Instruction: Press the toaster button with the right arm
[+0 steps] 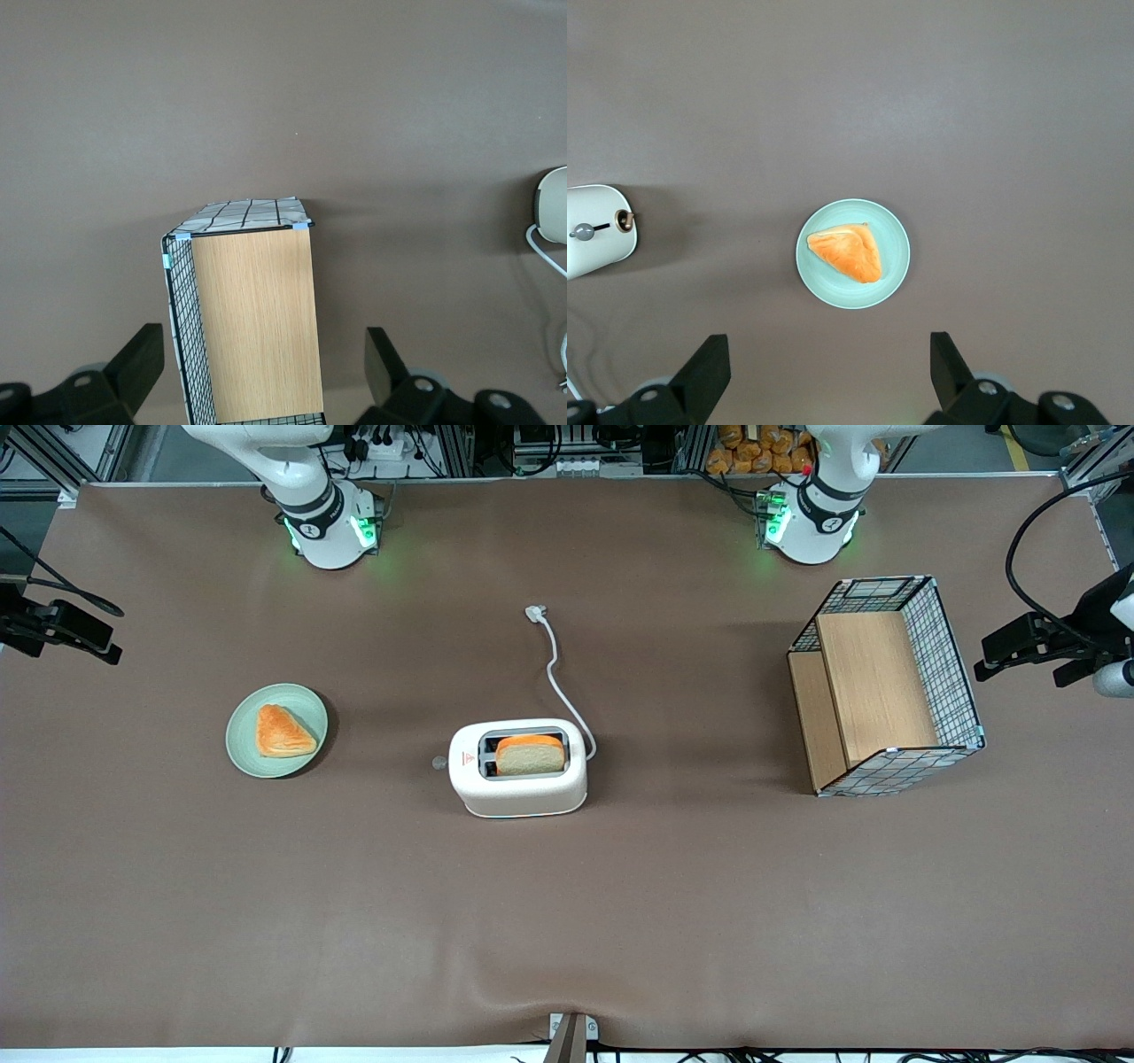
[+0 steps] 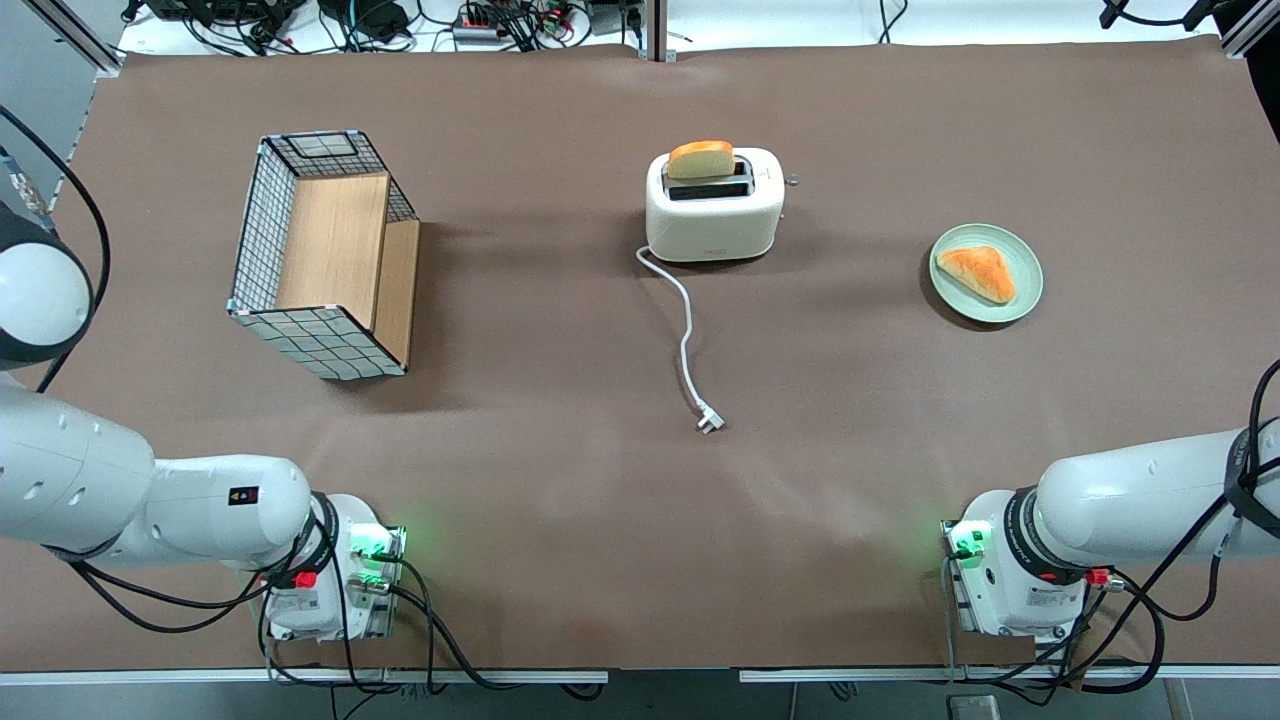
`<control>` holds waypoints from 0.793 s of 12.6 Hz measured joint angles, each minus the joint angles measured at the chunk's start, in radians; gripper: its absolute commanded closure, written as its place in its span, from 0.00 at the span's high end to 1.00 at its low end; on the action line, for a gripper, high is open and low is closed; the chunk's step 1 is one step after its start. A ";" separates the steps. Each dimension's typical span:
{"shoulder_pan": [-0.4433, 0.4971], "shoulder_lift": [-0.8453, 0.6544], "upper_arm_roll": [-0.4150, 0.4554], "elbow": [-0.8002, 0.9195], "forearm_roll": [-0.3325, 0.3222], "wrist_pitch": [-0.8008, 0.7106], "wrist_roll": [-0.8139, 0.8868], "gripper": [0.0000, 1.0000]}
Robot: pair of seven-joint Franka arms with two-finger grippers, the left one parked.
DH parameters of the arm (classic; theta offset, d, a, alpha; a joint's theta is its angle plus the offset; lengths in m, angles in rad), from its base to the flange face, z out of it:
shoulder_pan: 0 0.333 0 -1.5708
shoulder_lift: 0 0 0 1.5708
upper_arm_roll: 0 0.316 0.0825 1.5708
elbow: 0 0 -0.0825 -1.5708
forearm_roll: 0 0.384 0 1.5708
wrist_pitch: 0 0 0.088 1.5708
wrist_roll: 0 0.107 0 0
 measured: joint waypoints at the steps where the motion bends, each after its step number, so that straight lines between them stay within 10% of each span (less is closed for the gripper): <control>1: 0.000 0.000 -0.004 0.000 0.006 0.000 -0.001 1.00; 10: 0.000 -0.001 -0.038 0.002 0.023 -0.003 -0.032 1.00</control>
